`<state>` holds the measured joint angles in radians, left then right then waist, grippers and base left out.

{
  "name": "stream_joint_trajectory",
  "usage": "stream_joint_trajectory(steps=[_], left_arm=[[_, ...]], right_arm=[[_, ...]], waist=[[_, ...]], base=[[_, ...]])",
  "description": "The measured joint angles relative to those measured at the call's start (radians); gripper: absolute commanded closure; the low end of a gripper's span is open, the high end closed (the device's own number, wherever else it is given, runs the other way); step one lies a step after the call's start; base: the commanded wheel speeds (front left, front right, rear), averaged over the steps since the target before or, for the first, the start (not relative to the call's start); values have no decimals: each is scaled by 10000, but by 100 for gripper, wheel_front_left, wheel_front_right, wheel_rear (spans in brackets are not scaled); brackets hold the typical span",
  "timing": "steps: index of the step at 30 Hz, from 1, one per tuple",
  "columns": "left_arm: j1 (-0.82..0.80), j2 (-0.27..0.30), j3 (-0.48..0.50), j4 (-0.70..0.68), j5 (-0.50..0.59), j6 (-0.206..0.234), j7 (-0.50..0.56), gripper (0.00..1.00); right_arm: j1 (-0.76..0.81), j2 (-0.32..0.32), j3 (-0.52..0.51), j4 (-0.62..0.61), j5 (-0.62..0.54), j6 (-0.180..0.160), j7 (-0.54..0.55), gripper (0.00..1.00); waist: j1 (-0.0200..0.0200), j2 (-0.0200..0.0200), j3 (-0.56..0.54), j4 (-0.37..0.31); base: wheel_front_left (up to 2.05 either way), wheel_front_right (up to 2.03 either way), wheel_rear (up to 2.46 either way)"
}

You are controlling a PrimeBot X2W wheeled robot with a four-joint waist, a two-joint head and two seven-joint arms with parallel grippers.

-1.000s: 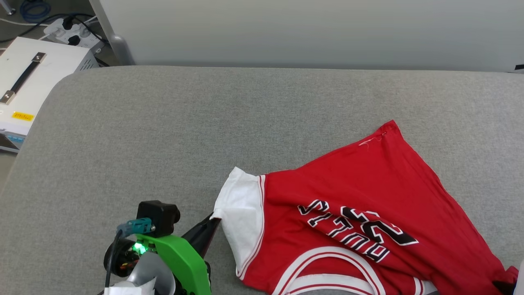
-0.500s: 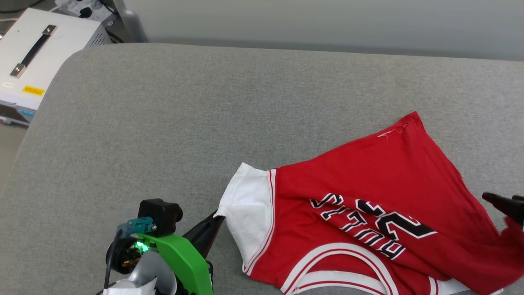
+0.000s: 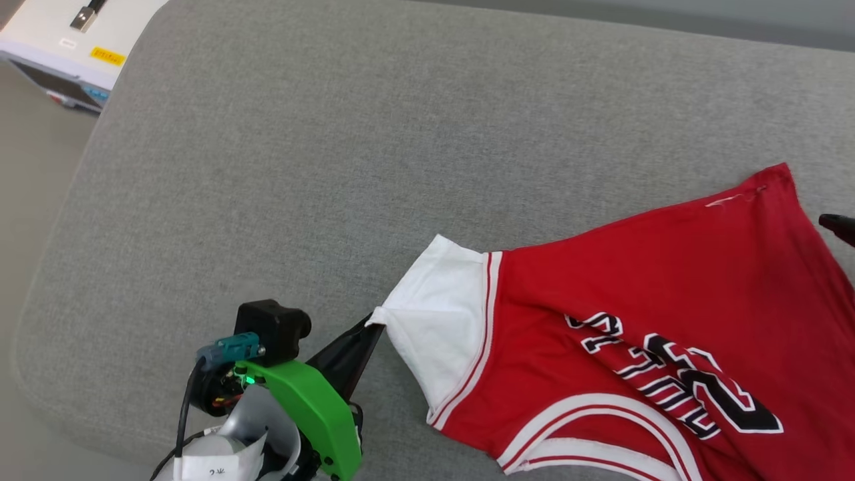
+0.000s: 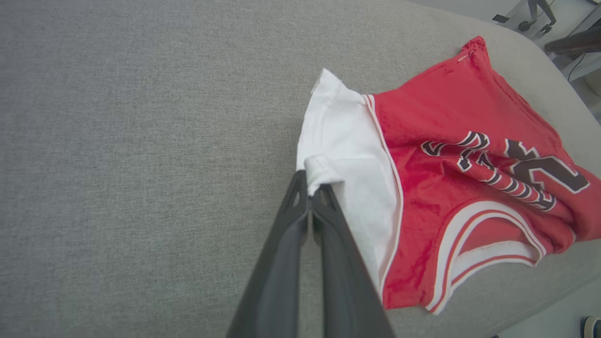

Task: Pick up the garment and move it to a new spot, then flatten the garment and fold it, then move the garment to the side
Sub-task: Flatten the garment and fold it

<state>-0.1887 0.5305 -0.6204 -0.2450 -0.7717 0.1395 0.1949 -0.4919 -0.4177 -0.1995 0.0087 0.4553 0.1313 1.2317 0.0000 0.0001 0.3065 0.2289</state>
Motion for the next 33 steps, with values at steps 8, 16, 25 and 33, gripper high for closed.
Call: stream_joint_trajectory(steps=[8,16,25,33], left_arm=[[-196,-224,-148,54,75,-136,-159,100],[-296,-462,-238,132,81,-309,-424,100],[-328,-497,-288,180,82,-372,-447,100],[-332,-433,-314,284,98,-370,-445,100]], right_arm=[[-945,-194,111,1250,-560,0,-150,0],[-1253,-518,230,2071,-763,0,-439,0],[-1082,-673,360,2314,-807,0,-441,100],[-958,-512,489,2525,-493,0,-1570,100]], waist=[[0,0,797,749],[0,0,1323,1359],[0,0,1346,1564],[1,-1,1013,1437]], base=[[0,0,0],[0,0,0],[0,0,0],[0,0,0]])
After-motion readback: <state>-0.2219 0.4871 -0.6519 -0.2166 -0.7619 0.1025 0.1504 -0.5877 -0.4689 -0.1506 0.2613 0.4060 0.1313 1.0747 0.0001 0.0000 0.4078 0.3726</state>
